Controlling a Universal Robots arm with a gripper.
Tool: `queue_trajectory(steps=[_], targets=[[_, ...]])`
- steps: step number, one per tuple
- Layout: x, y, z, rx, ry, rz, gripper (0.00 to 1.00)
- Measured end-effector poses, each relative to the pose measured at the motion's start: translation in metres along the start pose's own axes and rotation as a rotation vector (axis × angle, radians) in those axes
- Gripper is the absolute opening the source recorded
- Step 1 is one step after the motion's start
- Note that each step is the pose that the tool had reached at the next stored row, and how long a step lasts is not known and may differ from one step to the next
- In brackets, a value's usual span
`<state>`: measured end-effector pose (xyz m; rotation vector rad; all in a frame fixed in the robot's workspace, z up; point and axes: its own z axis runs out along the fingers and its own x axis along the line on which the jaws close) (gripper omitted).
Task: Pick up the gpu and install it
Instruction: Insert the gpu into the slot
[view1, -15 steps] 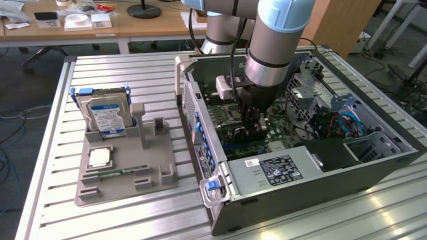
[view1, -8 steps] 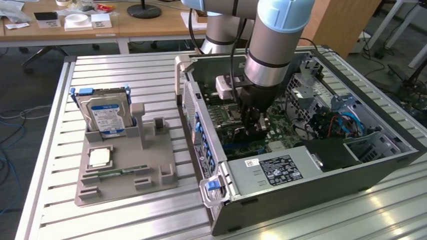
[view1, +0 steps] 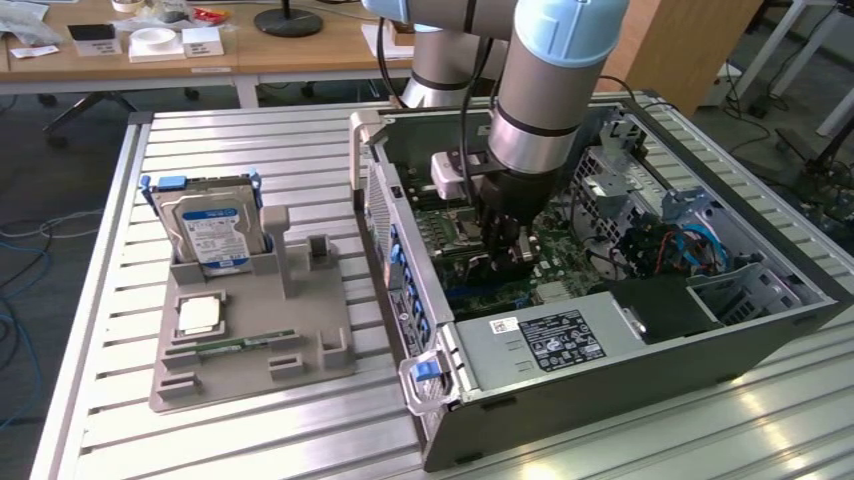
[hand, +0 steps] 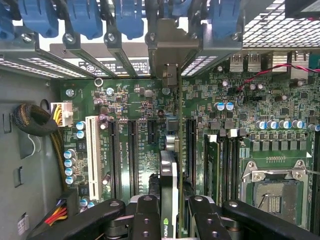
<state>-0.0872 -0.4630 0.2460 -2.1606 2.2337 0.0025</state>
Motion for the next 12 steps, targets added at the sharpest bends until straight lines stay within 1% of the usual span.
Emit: queue_trajectory(steps=[12], targets=[[-0.0007, 0.0001, 0.0024, -0.0001, 0.0001, -0.001, 0.27]])
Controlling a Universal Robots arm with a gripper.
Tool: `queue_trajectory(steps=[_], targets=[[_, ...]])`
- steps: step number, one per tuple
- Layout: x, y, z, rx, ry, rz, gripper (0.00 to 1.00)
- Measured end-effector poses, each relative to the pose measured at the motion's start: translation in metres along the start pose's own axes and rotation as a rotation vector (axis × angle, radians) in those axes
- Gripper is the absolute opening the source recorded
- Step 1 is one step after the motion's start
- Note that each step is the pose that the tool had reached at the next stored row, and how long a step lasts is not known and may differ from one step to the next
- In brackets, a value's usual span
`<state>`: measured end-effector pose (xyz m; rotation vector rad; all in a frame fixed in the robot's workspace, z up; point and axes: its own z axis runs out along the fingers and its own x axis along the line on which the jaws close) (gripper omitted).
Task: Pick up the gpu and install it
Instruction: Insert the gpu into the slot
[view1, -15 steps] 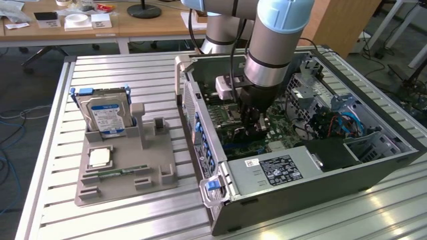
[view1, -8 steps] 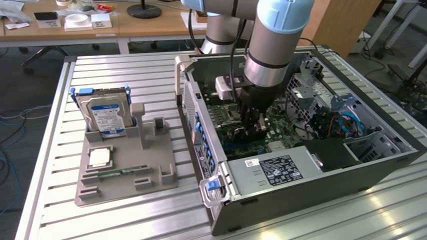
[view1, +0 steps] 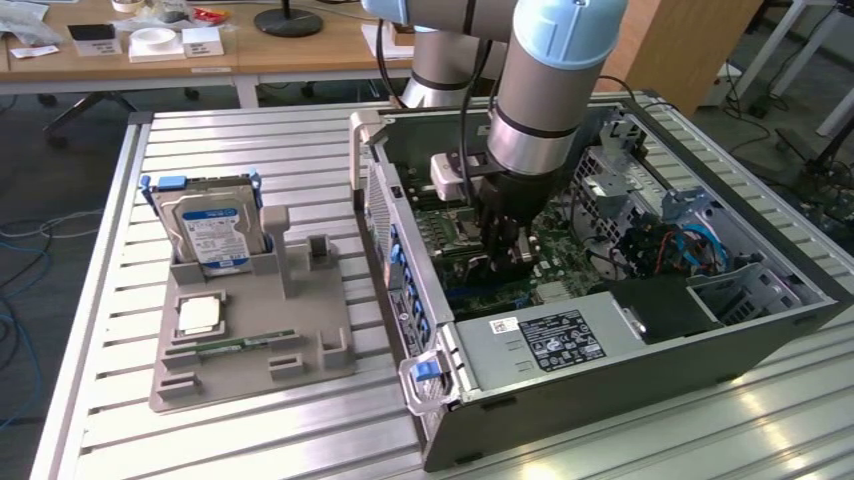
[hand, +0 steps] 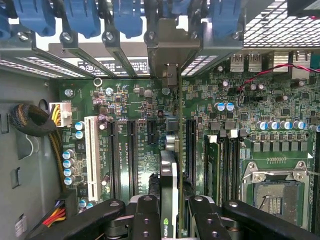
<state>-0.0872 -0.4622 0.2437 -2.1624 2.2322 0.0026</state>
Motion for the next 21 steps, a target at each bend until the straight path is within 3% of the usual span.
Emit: queue_trajectory(steps=[21], targets=[[0.0001, 0.0, 0.0017, 0.0001, 0.0, 0.0, 0.27]])
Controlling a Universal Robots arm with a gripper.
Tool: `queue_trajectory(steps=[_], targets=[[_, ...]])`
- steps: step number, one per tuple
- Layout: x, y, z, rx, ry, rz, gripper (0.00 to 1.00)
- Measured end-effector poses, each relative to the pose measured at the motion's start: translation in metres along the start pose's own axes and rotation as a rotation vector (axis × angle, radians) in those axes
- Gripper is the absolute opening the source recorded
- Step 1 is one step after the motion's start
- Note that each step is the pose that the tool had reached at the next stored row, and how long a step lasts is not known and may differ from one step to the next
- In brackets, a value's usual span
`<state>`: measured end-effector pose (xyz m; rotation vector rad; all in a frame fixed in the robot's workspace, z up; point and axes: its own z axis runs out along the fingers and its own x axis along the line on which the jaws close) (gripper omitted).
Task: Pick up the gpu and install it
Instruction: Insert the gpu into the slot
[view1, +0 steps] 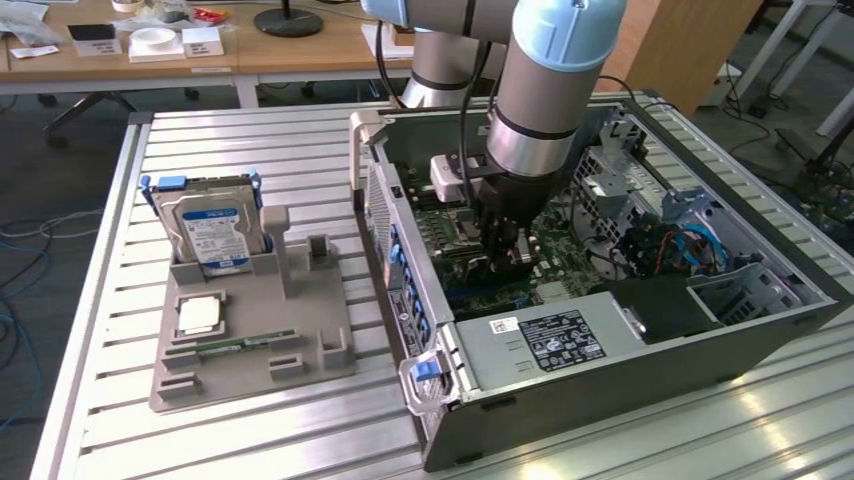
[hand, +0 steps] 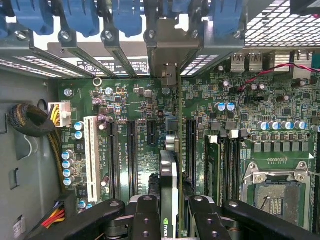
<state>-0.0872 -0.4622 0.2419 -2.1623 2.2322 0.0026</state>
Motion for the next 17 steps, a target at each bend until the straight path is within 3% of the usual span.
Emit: queue_trajectory(steps=[17], targets=[[0.0001, 0.0, 0.0017, -0.0001, 0.0002, 0.0, 0.27]])
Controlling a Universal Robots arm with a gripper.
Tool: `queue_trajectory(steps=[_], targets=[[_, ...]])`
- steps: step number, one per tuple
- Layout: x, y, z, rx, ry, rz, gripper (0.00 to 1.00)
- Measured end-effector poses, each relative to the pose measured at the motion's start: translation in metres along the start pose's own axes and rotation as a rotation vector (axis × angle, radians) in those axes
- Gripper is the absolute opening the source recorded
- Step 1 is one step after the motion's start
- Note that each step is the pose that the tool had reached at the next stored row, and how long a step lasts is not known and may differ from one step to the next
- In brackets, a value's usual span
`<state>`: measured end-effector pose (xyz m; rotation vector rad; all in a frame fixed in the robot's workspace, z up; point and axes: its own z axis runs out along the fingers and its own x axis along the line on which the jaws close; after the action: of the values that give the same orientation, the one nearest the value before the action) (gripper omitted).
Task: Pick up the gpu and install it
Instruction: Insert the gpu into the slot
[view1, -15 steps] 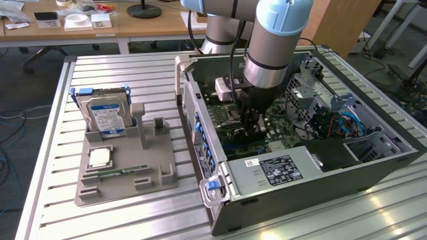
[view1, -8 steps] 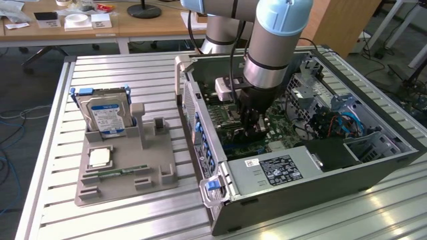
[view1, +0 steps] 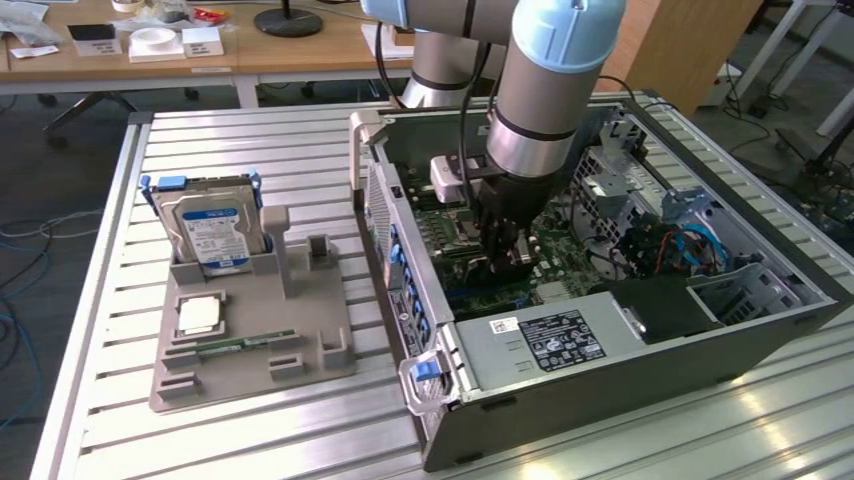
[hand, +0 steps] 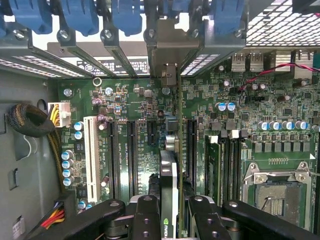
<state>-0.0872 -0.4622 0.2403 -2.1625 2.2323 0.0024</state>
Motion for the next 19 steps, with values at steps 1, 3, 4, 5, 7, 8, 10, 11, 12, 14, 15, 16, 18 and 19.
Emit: queue_trajectory(steps=[1, 3, 4, 5, 7, 8, 10, 11, 12, 14, 15, 16, 18, 19], targets=[[0.0, 0.0, 0.0, -0.0001, 0.0, 0.0, 0.27], [0.0, 0.0, 0.0004, 0.0, -0.0001, 0.0, 0.27], [0.0, 0.0001, 0.0011, 0.0006, -0.0008, 0.0, 0.27], [0.0, 0.0003, 0.0015, 0.0005, -0.0009, 0.0, 0.27], [0.0, 0.0003, 0.0014, 0.0002, -0.0005, 0.0, 0.27], [0.0, 0.0003, 0.0014, 0.0001, -0.0003, 0.0, 0.27], [0.0, 0.0004, 0.0014, 0.0002, -0.0003, 0.0, 0.27], [0.0, 0.0004, 0.0014, 0.0001, -0.0003, 0.0, 0.27], [0.0, 0.0004, 0.0013, 0.0001, -0.0003, 0.0, 0.27], [0.0, 0.0009, 0.0015, 0.0002, -0.0002, 0.0, 0.27], [0.0, 0.0013, 0.0016, 0.0002, -0.0002, 0.0, 0.27], [0.0, 0.0014, 0.0016, 0.0001, -0.0002, 0.0, 0.27], [0.0, 0.0017, 0.0017, 0.0002, -0.0002, 0.0, 0.27], [0.0, 0.0022, 0.0019, 0.0002, 0.0, 0.0, 0.27]])
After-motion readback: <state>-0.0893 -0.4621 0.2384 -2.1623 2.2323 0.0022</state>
